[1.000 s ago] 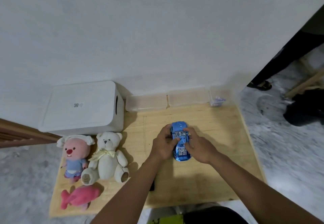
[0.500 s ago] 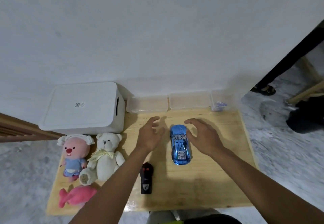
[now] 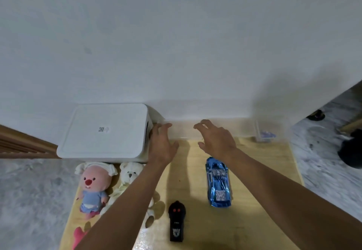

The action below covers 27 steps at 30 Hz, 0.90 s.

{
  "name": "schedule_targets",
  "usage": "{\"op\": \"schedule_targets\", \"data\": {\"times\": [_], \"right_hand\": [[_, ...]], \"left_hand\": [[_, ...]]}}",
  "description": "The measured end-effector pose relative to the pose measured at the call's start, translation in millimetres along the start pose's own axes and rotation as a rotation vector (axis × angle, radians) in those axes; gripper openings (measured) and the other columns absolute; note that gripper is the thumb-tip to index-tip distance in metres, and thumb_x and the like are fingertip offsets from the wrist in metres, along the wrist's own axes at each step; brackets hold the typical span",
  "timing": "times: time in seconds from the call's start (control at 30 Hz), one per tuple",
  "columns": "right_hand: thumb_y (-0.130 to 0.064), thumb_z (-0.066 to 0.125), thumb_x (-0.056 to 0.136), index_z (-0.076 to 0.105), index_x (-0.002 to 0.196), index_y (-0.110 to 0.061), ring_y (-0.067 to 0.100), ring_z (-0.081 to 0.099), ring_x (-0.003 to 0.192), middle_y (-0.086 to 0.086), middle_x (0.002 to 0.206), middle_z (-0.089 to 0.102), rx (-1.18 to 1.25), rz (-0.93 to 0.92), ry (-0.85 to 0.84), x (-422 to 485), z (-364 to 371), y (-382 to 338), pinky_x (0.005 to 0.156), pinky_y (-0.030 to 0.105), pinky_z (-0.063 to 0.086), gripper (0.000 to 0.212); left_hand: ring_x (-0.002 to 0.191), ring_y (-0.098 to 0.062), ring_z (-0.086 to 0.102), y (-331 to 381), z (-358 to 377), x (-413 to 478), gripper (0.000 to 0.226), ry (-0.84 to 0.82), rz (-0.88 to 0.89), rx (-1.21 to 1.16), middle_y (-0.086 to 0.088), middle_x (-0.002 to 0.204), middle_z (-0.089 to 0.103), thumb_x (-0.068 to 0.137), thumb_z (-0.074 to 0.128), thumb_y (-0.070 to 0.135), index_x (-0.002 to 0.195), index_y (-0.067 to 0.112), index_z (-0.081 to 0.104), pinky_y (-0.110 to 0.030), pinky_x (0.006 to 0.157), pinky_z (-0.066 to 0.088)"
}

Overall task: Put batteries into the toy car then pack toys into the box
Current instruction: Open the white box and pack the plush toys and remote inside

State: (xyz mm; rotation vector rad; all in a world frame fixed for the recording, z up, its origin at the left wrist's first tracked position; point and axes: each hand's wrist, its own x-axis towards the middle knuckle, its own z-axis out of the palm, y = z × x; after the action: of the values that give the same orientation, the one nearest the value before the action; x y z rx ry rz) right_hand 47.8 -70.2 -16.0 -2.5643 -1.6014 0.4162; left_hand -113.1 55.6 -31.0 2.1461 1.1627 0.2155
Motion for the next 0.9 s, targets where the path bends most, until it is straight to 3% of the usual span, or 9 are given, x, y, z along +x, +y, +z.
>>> {"op": "schedule_targets", "data": {"times": [0.1, 0.2, 0.27, 0.4, 0.57, 0.77, 0.83, 0.9], "right_hand": [[-0.035, 0.068, 0.090, 0.044, 0.139, -0.025, 0.033, 0.067, 0.076, 0.001, 0.154, 0.034, -0.104, -0.023, 0.012, 14.6, 11.8, -5.7, 0.062, 0.034, 0.044, 0.056], [-0.035, 0.070, 0.088, 0.045, 0.134, -0.022, 0.032, 0.065, 0.066, 0.004, 0.146, 0.040, -0.161, -0.026, 0.010, 23.1, 21.2, -10.2, 0.055, 0.031, 0.040, 0.054], [-0.031, 0.071, 0.086, 0.048, 0.131, -0.020, 0.031, 0.064, 0.062, 0.005, 0.136, 0.048, -0.181, -0.019, 0.014, 26.0, 26.1, -11.7, 0.052, 0.030, 0.038, 0.051], [-0.023, 0.071, 0.081, 0.058, 0.121, -0.018, 0.030, 0.062, 0.053, 0.003, 0.118, 0.061, -0.208, 0.003, 0.039, 28.4, 32.0, -13.2, 0.047, 0.028, 0.035, 0.043], [-0.024, 0.065, 0.086, 0.057, 0.125, -0.019, 0.031, 0.066, 0.064, 0.001, 0.117, 0.060, -0.190, 0.006, 0.021, 31.0, 28.4, -13.3, 0.052, 0.029, 0.039, 0.041], [-0.038, 0.059, 0.092, 0.050, 0.132, -0.029, 0.027, 0.067, 0.082, -0.008, 0.126, 0.056, 0.003, 0.052, -0.003, 31.2, 13.5, -9.3, 0.074, 0.034, 0.052, 0.043], [-0.040, 0.060, 0.092, 0.048, 0.125, -0.031, 0.024, 0.065, 0.082, -0.010, 0.116, 0.060, 0.063, 0.070, 0.026, 32.1, 5.7, -9.5, 0.072, 0.033, 0.049, 0.036], [-0.040, 0.062, 0.092, 0.045, 0.113, -0.030, 0.021, 0.060, 0.074, -0.011, 0.092, 0.061, 0.116, 0.105, 0.064, 32.6, -2.8, -8.8, 0.063, 0.030, 0.042, 0.029]], "left_hand": [[0.141, -0.024, 0.036, -8.2, 7.3, 5.5, 0.071, 0.026, 0.034, -0.038, -0.009, 0.155, 0.031, 0.083, 0.077, 0.012, 0.146, 0.019, 0.046, -0.033, 0.113, 0.038], [0.147, -0.014, 0.022, -15.3, 14.3, 7.8, 0.071, 0.036, 0.086, -0.086, -0.010, 0.158, 0.027, 0.087, 0.074, 0.009, 0.149, 0.016, 0.040, -0.023, 0.113, 0.025], [0.150, -0.009, 0.014, -18.4, 18.4, 9.6, 0.072, 0.029, 0.086, -0.110, -0.010, 0.163, 0.022, 0.090, 0.071, 0.010, 0.153, 0.017, 0.035, -0.023, 0.115, 0.019], [0.154, -0.015, 0.012, -23.3, 25.8, 12.8, 0.073, 0.029, 0.044, -0.130, -0.008, 0.167, 0.019, 0.096, 0.067, 0.014, 0.158, 0.018, 0.028, -0.027, 0.117, 0.018], [0.154, -0.019, 0.016, -22.2, 28.2, 14.1, 0.075, 0.054, -0.004, -0.148, -0.005, 0.167, 0.017, 0.096, 0.066, 0.013, 0.157, 0.027, 0.026, -0.036, 0.118, 0.031], [0.153, -0.024, 0.020, -15.3, 26.5, 12.0, 0.083, 0.093, -0.019, -0.144, -0.006, 0.166, 0.014, 0.094, 0.070, 0.016, 0.157, 0.035, 0.020, -0.045, 0.119, 0.035], [0.153, -0.026, 0.021, -16.6, 26.8, 11.9, 0.087, 0.093, -0.011, -0.152, -0.009, 0.167, 0.015, 0.095, 0.071, 0.019, 0.158, 0.038, 0.014, -0.049, 0.118, 0.037], [0.153, -0.026, 0.024, -15.8, 24.9, 11.8, 0.093, 0.091, -0.005, -0.171, -0.010, 0.167, 0.017, 0.095, 0.071, 0.020, 0.160, 0.039, 0.008, -0.048, 0.118, 0.038]]}}
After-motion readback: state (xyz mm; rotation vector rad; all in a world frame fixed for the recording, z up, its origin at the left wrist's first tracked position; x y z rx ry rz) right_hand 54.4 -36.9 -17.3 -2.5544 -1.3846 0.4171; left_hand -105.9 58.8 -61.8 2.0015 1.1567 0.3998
